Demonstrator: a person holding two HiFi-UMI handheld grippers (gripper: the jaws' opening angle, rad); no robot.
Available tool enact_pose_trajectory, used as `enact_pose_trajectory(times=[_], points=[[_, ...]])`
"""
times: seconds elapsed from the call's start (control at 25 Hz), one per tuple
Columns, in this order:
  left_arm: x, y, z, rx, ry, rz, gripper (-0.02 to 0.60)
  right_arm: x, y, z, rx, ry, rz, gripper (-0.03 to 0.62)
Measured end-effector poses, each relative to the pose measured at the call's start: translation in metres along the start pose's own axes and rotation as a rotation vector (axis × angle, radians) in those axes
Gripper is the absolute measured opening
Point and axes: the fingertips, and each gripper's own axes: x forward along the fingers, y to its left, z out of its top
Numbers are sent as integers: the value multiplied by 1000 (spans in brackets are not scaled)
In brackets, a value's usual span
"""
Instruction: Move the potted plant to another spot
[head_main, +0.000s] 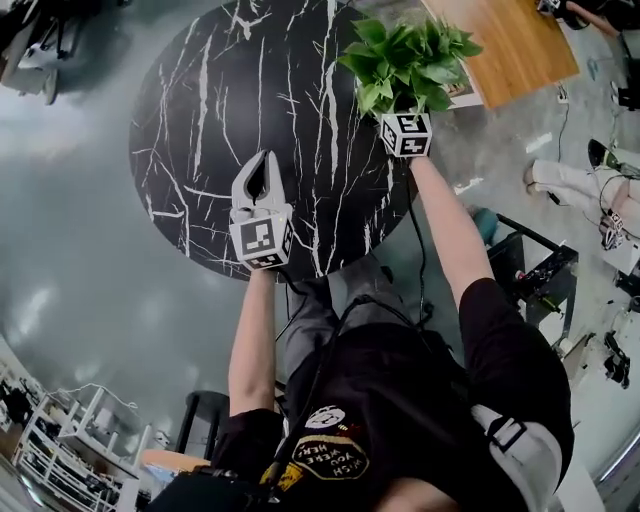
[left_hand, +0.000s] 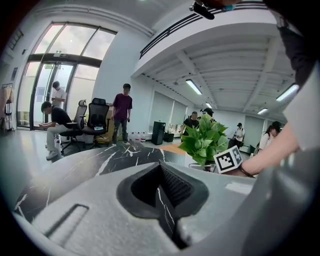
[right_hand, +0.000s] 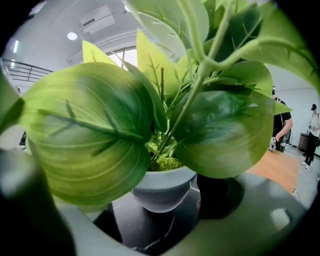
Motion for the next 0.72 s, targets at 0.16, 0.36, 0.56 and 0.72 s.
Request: enact_pose_trajectory(times=[0.16, 0.36, 0.56, 0.72], points=[[1, -11, -3, 8, 6, -20, 5, -37, 8, -16, -4, -1, 15, 486], [-1, -18, -1, 23, 9, -33, 5, -61, 32, -28, -12, 0, 19, 486], [-6, -22, -6, 35, 23, -50, 5, -86, 51, -40, -19, -27, 15, 486], [-13, -27, -5, 46, 24, -66, 5, -99, 52, -45, -40, -20, 45, 489]])
